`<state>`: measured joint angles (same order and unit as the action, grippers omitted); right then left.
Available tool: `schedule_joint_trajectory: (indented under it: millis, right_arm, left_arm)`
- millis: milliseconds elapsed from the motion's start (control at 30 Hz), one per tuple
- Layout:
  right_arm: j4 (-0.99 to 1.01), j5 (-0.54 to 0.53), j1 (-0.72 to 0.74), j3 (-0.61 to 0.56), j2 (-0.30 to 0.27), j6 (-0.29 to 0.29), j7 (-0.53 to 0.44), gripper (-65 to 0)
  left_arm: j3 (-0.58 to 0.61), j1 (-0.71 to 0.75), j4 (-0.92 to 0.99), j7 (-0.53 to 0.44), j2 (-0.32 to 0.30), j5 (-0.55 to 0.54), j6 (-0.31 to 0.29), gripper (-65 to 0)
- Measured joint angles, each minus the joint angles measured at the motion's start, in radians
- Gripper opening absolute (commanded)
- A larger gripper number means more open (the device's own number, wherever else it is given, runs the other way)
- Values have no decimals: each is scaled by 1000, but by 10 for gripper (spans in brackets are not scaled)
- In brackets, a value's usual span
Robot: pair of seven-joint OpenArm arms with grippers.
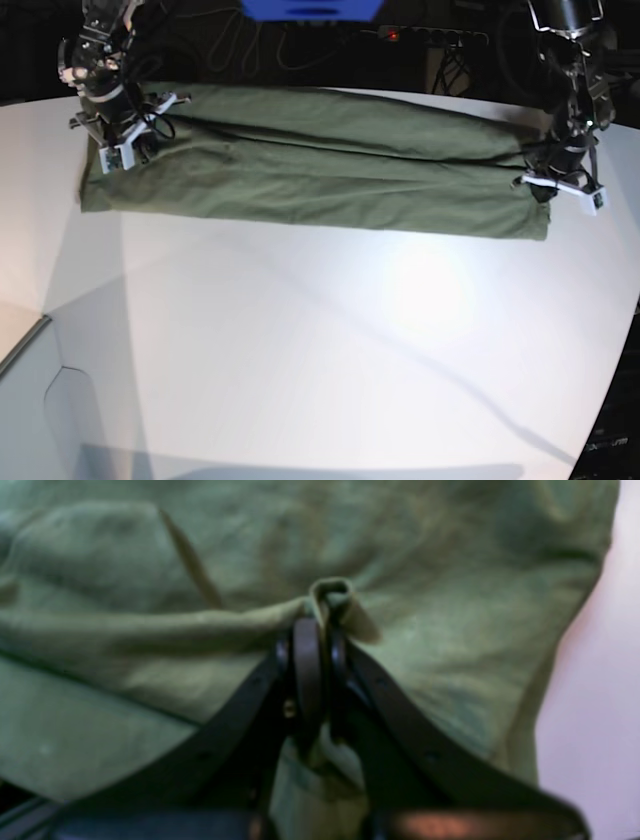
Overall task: Layout the t-shirt on the table in an organized manner, then fold the t-shirt properly
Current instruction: 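Release the strip with the left gripper and move it to the strip's middle, then grasp the strip with the left gripper and fold it toward the right gripper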
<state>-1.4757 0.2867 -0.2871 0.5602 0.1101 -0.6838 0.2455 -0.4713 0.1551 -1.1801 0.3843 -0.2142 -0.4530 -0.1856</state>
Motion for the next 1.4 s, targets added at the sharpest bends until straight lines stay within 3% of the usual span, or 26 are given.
schedule_joint_trajectory:
  millis: [200,467,900,1033,1200,1400]
  right_arm:
    - [71,-7,48,1,-16,0,-38,-650]
    - [97,-5,87,0,-24,0,-36,-650]
    - [98,-3,89,0,-24,0,-36,-650]
    - [97,-3,89,0,-24,0,-35,-650]
    - [96,-3,89,0,-24,0,-33,-650]
    - [96,-3,90,0,-24,0,-32,-650]
  left_arm:
    - [-1,84,-229,16,28,3,0,-650]
    - [50,135,-479,16,167,15,8,-650]
    - [594,74,-362,2,169,19,17,-650]
    - [673,52,-320,0,175,89,17,-650]
    - [700,37,-275,5,252,173,17,-650]
    - [748,19,-259,8,284,241,17,-650]
